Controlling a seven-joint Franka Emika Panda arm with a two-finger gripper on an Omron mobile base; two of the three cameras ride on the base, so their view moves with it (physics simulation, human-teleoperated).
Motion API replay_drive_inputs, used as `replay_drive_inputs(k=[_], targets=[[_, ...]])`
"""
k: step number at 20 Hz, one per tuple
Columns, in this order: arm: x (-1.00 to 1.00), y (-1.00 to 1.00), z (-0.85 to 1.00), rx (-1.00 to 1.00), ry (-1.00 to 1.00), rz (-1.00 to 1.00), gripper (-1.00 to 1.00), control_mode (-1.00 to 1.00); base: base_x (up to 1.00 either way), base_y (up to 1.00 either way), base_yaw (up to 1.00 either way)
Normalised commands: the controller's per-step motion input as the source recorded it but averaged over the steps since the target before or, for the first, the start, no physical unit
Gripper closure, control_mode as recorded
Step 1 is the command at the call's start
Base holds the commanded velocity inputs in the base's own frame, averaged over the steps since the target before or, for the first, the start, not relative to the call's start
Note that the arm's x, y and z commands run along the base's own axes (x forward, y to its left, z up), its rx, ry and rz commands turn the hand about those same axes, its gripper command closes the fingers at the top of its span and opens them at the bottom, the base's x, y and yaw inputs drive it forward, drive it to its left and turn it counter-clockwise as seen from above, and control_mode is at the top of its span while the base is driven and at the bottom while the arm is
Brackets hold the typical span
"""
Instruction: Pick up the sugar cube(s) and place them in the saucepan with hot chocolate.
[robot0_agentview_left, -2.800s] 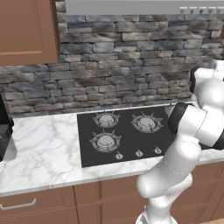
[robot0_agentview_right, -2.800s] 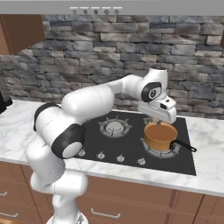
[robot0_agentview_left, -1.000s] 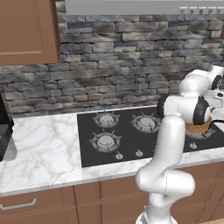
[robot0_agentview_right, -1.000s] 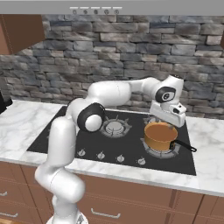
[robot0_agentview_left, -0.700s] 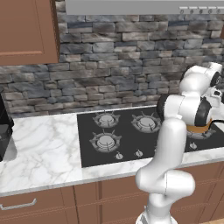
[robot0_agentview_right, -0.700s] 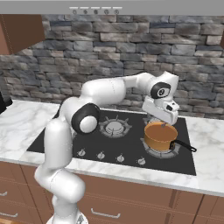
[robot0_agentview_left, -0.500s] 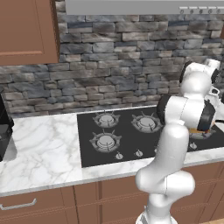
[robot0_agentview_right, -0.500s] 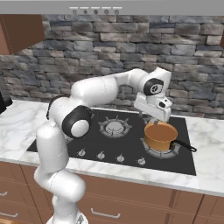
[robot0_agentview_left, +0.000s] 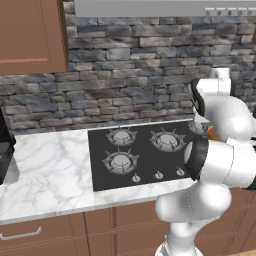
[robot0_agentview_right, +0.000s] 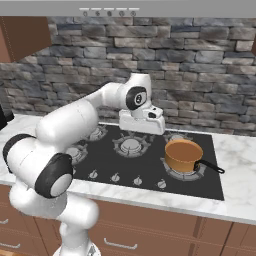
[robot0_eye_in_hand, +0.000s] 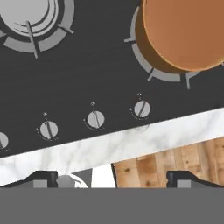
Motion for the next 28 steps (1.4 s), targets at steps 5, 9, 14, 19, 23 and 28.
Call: replay_drive_inputs(k=[5, 9, 14, 19, 23, 28], targets=[[-0.49, 1.0, 0.45, 0.03, -0.05, 0.0, -1.0, -1.0, 0.0, 0.0, 0.0], [-0.46, 1.0, 0.65, 0.04, 0.0, 0.03, -1.0, -1.0, 0.0, 0.0, 0.0], [-0.74, 0.83, 0.16, 0.01, 0.0, 0.09, -1.0, -1.0, 0.0, 0.0, 0.0], [-0.56, 0.31, -0.03, 0.01, 0.0, 0.04, -1.0, -1.0, 0.0, 0.0, 0.0], [0.0, 0.0, -0.03, 0.0, 0.23, 0.0, -1.0, -1.0, 0.0, 0.0, 0.0], [0.0, 0.02, 0.0, 0.0, 0.08, 0.0, -1.0, -1.0, 0.0, 0.0, 0.0]])
